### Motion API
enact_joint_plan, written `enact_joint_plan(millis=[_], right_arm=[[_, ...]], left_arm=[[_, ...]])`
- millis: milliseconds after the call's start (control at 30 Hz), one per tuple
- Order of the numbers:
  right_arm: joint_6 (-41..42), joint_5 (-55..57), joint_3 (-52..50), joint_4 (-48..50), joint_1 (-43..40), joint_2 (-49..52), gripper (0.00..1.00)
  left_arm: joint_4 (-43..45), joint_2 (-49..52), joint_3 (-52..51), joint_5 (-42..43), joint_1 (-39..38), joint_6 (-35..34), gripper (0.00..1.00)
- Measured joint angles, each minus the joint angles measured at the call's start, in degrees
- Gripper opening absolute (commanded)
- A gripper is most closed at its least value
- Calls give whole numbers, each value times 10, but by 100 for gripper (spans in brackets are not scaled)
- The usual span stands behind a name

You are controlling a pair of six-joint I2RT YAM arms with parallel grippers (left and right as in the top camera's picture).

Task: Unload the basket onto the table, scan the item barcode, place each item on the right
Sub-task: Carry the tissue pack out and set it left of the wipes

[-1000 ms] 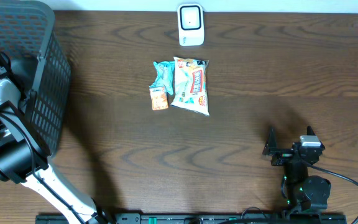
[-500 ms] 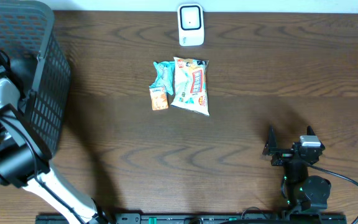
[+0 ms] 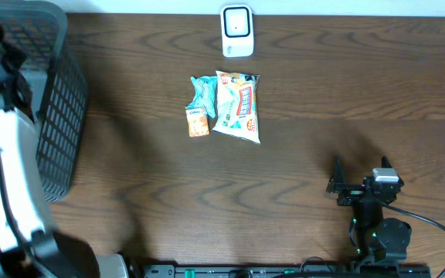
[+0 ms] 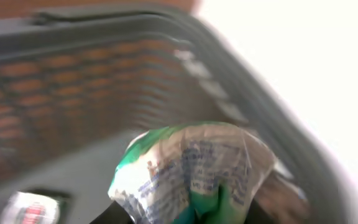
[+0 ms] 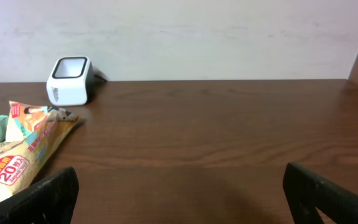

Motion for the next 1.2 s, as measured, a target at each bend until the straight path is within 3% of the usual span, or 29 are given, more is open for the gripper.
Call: enact_joint_plan(millis=[267,600,733,800,900,1000,1200], right_arm=[[0,0,0,0,0,0,99],[0,0,0,0,0,0,99],[0,0,0,0,0,0,99],[0,0,0,0,0,0,99],[0,0,0,0,0,0,99],[0,0,0,0,0,0,99],[0,0,0,0,0,0,99]], left_arm=[[-49,-67,0,147,-143,-15,22],[-153,20,0,186,-313,-10,23],[-159,83,0,189,-351,-10,42],[-160,111,0,191,-363,-5,61],[-161,140,0,193,-375,-2,64],[-162,152,0,195,-381,-1,77],[-161,152,0,196,-380,0,92]])
